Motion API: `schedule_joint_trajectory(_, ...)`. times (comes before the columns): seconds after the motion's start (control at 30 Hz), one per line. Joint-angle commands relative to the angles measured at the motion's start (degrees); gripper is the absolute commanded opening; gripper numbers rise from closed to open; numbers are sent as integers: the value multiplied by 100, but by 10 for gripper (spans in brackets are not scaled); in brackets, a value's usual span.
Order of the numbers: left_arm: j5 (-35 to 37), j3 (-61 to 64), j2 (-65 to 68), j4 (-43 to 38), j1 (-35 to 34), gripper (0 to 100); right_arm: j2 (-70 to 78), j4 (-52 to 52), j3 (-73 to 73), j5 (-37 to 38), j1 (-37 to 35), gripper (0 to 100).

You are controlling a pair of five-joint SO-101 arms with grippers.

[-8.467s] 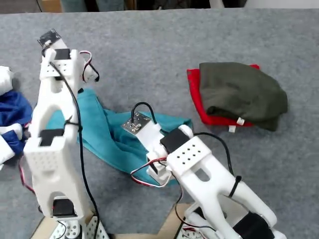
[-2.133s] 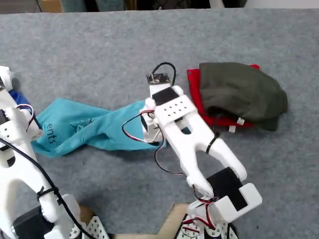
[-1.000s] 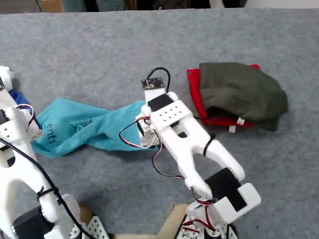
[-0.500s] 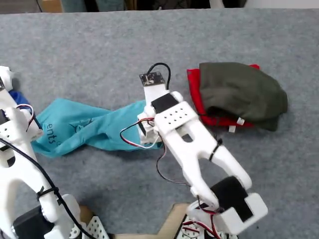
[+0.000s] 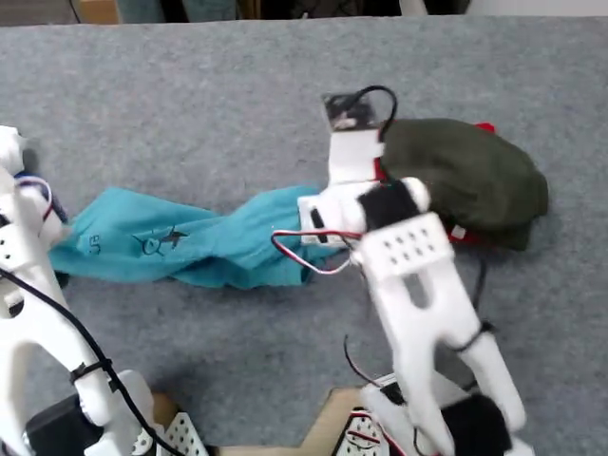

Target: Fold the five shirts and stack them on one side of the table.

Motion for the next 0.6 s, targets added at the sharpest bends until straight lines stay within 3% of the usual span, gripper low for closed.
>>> schedule_joint_trajectory(0.0, 229, -1253, -193, 343, 233, 30, -796, -211, -778, 18, 79, 13)
schedule_joint_trajectory(0.2, 738, -3582, -193, 1248, 655, 30, -1437, -791, -2193, -308, 79, 13)
schedule_joint_trajectory(0.57, 923, -7547, -193, 2848, 664, 30, -804, -360, -6782, -545, 264, 13)
